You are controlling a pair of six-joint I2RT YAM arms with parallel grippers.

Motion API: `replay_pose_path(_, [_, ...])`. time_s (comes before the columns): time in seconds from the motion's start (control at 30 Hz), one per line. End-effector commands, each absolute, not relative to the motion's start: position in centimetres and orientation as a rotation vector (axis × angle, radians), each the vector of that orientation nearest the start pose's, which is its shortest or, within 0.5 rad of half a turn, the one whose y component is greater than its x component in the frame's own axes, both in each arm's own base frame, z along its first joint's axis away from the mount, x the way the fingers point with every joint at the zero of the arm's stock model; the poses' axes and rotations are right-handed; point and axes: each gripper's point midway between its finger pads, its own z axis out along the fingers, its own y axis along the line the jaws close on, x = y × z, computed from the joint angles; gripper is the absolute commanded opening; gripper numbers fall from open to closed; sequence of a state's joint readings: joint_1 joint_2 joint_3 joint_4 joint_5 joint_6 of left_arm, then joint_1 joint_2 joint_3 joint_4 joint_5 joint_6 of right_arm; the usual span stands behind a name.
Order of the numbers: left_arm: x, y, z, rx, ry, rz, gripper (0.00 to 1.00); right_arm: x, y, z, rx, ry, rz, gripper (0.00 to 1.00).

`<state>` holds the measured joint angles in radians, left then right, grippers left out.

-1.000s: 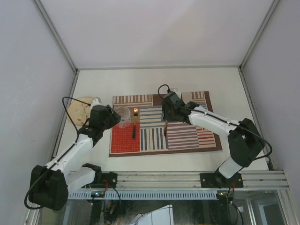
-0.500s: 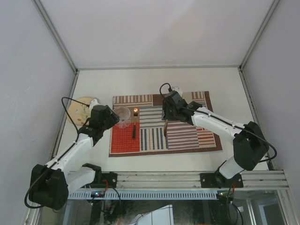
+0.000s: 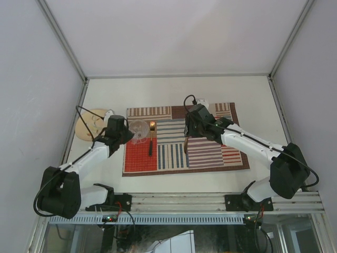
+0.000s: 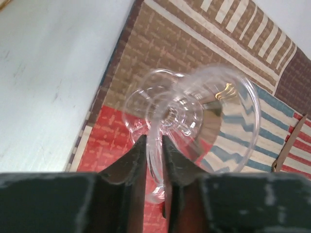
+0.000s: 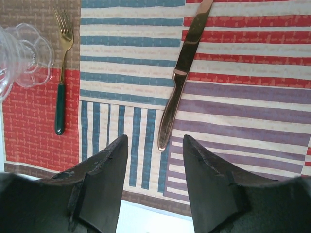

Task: Set the dinner table for one person
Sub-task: Pick up the cup with the napkin, then place the cup on the napkin.

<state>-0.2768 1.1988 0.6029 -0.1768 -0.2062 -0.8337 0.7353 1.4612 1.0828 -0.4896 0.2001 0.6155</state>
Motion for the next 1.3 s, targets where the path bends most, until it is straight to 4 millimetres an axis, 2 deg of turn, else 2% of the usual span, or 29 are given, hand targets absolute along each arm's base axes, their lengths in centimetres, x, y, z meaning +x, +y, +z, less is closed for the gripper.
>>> replay_pose_path(0.0, [34.4, -9.7, 11.4, -0.722, 2.117, -0.413, 0.11, 29.0, 24.5, 14.2, -0.062, 2.392, 0.407, 0.49])
replay_pose_path(0.07, [34.7, -10.1, 11.8, -0.716, 2.113, -0.436, 0.01, 28.9, 24.4, 14.0, -0.061, 2.395, 0.406, 0.49])
replay_pose_path(0.23, [35.7, -11.3, 13.5, -0.670, 2.097, -0.511, 0.00, 29.0, 24.2, 13.5, -0.049, 2.398, 0.405, 0.49])
replay_pose_path(0.43, [36.5, -13.3, 18.1, -0.577, 2.047, -0.621, 0.00, 29.3, 23.5, 12.2, -0.035, 2.423, 0.372, 0.49])
replay_pose_path(0.53, [36.6, -15.6, 20.0, -0.517, 2.052, -0.701, 0.00, 29.6, 22.5, 11.1, 0.005, 2.439, 0.350, 0.49])
replay_pose_path(0.7, [36.7, -20.7, 21.9, -0.393, 2.083, -0.828, 0.00, 30.5, 18.8, 9.5, 0.183, 2.431, 0.329, 0.49])
replay_pose_path(0.8, [36.9, -23.9, 21.8, -0.311, 2.118, -0.870, 0.00, 30.7, 16.5, 9.4, 0.273, 2.406, 0.344, 0.49])
replay_pose_path(0.83, [36.4, -25.7, 21.5, -0.265, 2.141, -0.894, 0.00, 30.7, 15.8, 9.6, 0.298, 2.395, 0.345, 0.49])
replay_pose_path(0.93, [36.4, -28.9, 20.6, -0.195, 2.183, -0.937, 0.00, 30.6, 13.7, 10.2, 0.354, 2.351, 0.318, 0.50])
replay_pose_path(1.1, [36.5, -32.6, 19.0, -0.123, 2.228, -0.974, 0.00, 30.3, 10.7, 11.5, 0.423, 2.279, 0.269, 0.50])
replay_pose_path(1.27, [36.4, -36.6, 18.3, -0.024, 2.267, -1.023, 0.00, 30.3, 9.3, 12.2, 0.431, 2.257, 0.257, 0.50])
